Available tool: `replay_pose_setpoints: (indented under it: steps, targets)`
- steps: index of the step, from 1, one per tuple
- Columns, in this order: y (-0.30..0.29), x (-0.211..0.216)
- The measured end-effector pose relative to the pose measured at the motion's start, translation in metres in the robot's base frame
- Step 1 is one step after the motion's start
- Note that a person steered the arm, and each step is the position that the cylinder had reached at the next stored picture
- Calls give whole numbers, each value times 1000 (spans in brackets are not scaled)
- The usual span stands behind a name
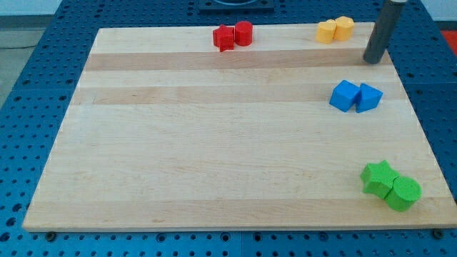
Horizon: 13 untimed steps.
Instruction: Move the yellow hexagon and yellow heart to the right of the red circle
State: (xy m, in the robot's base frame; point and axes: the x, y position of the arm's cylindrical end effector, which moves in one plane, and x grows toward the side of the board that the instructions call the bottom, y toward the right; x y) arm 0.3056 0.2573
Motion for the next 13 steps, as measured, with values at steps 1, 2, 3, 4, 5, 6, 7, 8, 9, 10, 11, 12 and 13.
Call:
replay_pose_setpoints:
  steps: [1,2,3,4,5,6,7,8,9,10,11,12,13]
  targets:
    - [23,1]
    - [52,-22]
    - [55,-46]
    - [55,-76]
    - [51,-89]
    - [23,-89]
    - [-3,-87]
    - [-20,-87]
    - [-37,-87]
    - [-54,-87]
    - [-73,-87]
    - [-92,-86]
    - [-110,-85]
